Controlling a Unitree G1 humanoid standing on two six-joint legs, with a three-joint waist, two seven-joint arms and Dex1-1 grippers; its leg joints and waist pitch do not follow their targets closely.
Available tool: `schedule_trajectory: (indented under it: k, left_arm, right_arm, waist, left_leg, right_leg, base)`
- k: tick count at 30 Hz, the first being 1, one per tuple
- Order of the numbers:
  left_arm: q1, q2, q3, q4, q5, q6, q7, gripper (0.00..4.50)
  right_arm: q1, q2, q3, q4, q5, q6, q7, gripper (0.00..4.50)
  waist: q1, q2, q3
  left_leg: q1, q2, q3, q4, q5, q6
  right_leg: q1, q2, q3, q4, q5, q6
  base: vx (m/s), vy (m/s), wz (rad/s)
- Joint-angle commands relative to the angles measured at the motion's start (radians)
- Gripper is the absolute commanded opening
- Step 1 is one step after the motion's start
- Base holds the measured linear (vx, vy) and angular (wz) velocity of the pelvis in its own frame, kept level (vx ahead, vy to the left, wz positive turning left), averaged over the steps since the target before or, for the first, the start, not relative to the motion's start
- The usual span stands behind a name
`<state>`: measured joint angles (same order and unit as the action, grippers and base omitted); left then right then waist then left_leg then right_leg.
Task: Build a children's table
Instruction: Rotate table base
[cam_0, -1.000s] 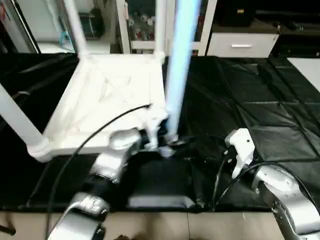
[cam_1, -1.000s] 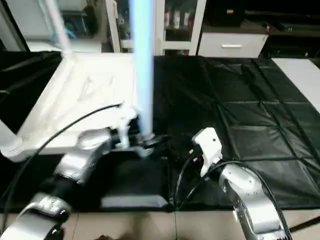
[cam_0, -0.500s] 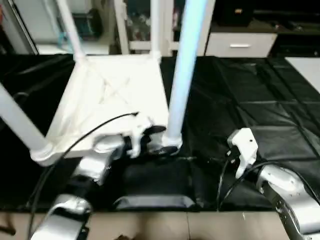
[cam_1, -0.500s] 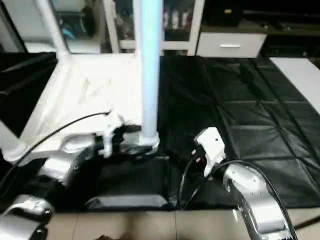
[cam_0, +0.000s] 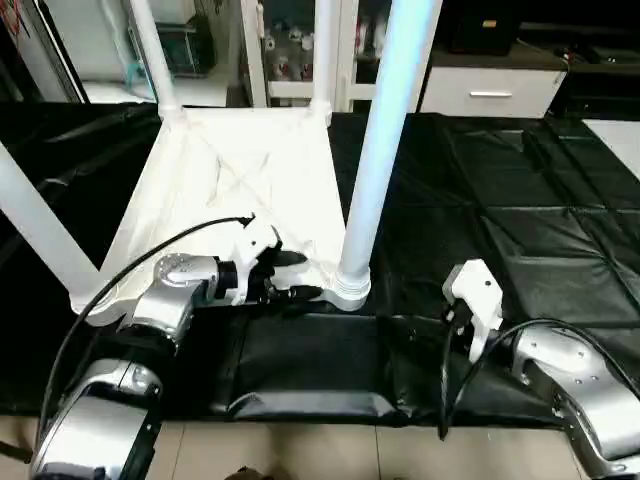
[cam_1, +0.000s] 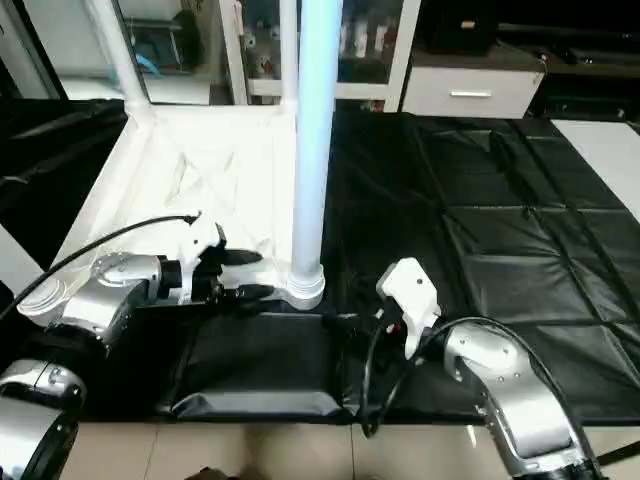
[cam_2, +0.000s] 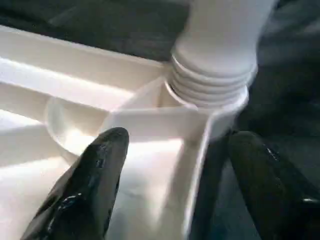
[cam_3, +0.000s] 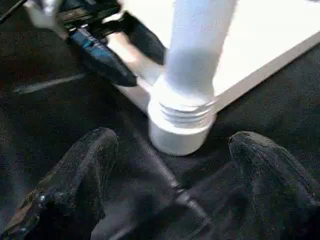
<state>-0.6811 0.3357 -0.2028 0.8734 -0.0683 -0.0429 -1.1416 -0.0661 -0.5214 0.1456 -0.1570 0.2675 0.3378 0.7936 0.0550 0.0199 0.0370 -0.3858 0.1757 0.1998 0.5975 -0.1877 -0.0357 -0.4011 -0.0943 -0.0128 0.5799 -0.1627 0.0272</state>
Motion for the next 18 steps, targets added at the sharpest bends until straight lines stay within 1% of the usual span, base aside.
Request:
schedule_trajectory:
  k: [1,3,4,5,6,7,8,9,12,13,14,17,18]
  left_arm:
    - [-0.022,0.012,-0.028,0.015,0.029,-0.008,-0.024,3.27]
    - [-0.033,0.016,-0.047,0.029,0.044,-0.012,-0.050,3.24]
    - [-0.043,0.018,-0.066,0.045,0.062,-0.022,-0.070,3.16]
    - [-0.048,0.017,-0.069,0.055,0.069,-0.032,-0.071,2.90]
    - [-0.052,0.016,-0.071,0.063,0.074,-0.040,-0.072,2.84]
    - [-0.062,0.011,-0.072,0.085,0.087,-0.062,-0.062,2.80]
    - [-0.062,0.011,-0.072,0.085,0.087,-0.062,-0.062,2.80]
    - [-0.079,0.001,-0.074,0.122,0.110,-0.103,-0.033,2.70]
    - [-0.096,-0.008,-0.090,0.158,0.140,-0.136,0.016,2.37]
    - [-0.098,-0.010,-0.092,0.162,0.142,-0.138,0.018,2.35]
    - [-0.101,-0.011,-0.094,0.167,0.144,-0.140,0.020,2.32]
    - [-0.117,-0.018,-0.102,0.198,0.159,-0.150,0.012,1.99]
    - [-0.119,-0.018,-0.105,0.202,0.163,-0.151,0.010,1.94]
  right_arm:
    - [0.010,-0.014,0.004,-0.033,0.006,0.012,0.019,3.97]
    - [0.013,-0.019,0.002,-0.037,0.006,0.013,0.022,3.97]
    - [0.015,-0.024,-0.002,-0.036,-0.001,0.009,0.020,3.97]
    - [0.016,-0.025,-0.002,-0.036,-0.001,0.008,0.021,3.97]
    - [0.016,-0.026,-0.003,-0.035,-0.002,0.007,0.021,3.97]
    - [0.015,-0.028,-0.003,-0.033,-0.002,0.007,0.023,3.97]
    - [0.015,-0.028,-0.003,-0.033,-0.002,0.007,0.023,3.97]
    - [0.014,-0.031,-0.003,-0.032,-0.002,0.008,0.026,3.97]
    - [0.016,-0.032,-0.001,-0.032,-0.005,0.005,0.029,3.97]
    - [0.016,-0.031,-0.001,-0.032,-0.006,0.005,0.029,3.97]
    - [0.016,-0.030,0.000,-0.032,-0.007,0.004,0.029,3.97]
    - [0.017,-0.029,0.002,-0.032,-0.010,0.001,0.028,3.97]
    - [0.018,-0.030,0.003,-0.033,-0.010,0.000,0.029,3.97]
  waist:
    - [0.001,-0.010,-0.061]
    - [0.002,-0.011,-0.059]
    - [0.001,-0.004,-0.059]
    - [0.001,-0.007,-0.060]
    - [0.001,-0.007,-0.060]
    - [0.002,-0.002,-0.061]
    - [0.000,-0.004,-0.060]
    - [0.000,-0.006,-0.060]
    - [0.001,-0.007,-0.061]
    - [0.002,-0.007,-0.061]
    - [0.000,-0.001,-0.060]
    - [0.002,-0.003,-0.061]
    - [0.002,-0.003,-0.061]
  left_leg:
    - [0.028,0.046,-0.019,-0.074,-0.199,0.064]
    - [0.028,0.047,-0.020,-0.075,-0.217,0.059]
    - [0.030,0.047,-0.019,-0.076,-0.227,0.052]
    - [0.029,0.047,-0.020,-0.077,-0.231,0.046]
    - [0.028,0.047,-0.021,-0.076,-0.229,0.047]
    - [0.029,0.047,-0.021,-0.076,-0.231,0.043]
    - [0.028,0.046,-0.020,-0.077,-0.235,0.044]
    - [0.029,0.046,-0.021,-0.076,-0.249,0.041]
    - [0.028,0.047,-0.022,-0.076,-0.244,0.044]
    - [0.028,0.047,-0.022,-0.076,-0.242,0.045]
    - [0.030,0.048,-0.021,-0.077,-0.250,0.042]
    - [0.029,0.048,-0.023,-0.078,-0.256,0.037]
    - [0.030,0.048,-0.022,-0.077,-0.258,0.038]
  right_leg:
    - [0.037,-0.041,0.016,-0.046,-0.118,-0.251]
    - [0.036,-0.044,0.016,-0.048,-0.144,-0.253]
    - [0.034,-0.041,0.016,-0.051,-0.154,-0.249]
    - [0.036,-0.041,0.016,-0.049,-0.149,-0.250]
    - [0.037,-0.041,0.016,-0.050,-0.147,-0.250]
    - [0.036,-0.042,0.016,-0.048,-0.143,-0.252]
    - [0.036,-0.041,0.016,-0.051,-0.145,-0.252]
    - [0.037,-0.041,0.015,-0.051,-0.152,-0.252]
    - [0.038,-0.043,0.016,-0.050,-0.141,-0.254]
    - [0.038,-0.044,0.016,-0.050,-0.140,-0.255]
    - [0.036,-0.042,0.015,-0.052,-0.142,-0.257]
    - [0.038,-0.043,0.015,-0.050,-0.143,-0.260]
    - [0.037,-0.043,0.015,-0.051,-0.145,-0.261]
  base:
    - [0.000,0.000,0.00]
    - [0.000,0.000,0.00]
    - [0.000,0.000,0.00]
    - [0.000,0.000,0.00]
    - [0.000,0.000,0.00]
    - [0.000,0.000,0.00]
    - [0.000,0.000,0.00]
    - [0.000,0.000,0.00]
    - [0.000,0.000,0.00]
    - [0.000,0.000,0.00]
    - [0.000,0.000,0.00]
    - [0.000,0.000,0.00]
    - [0.000,0.000,0.00]
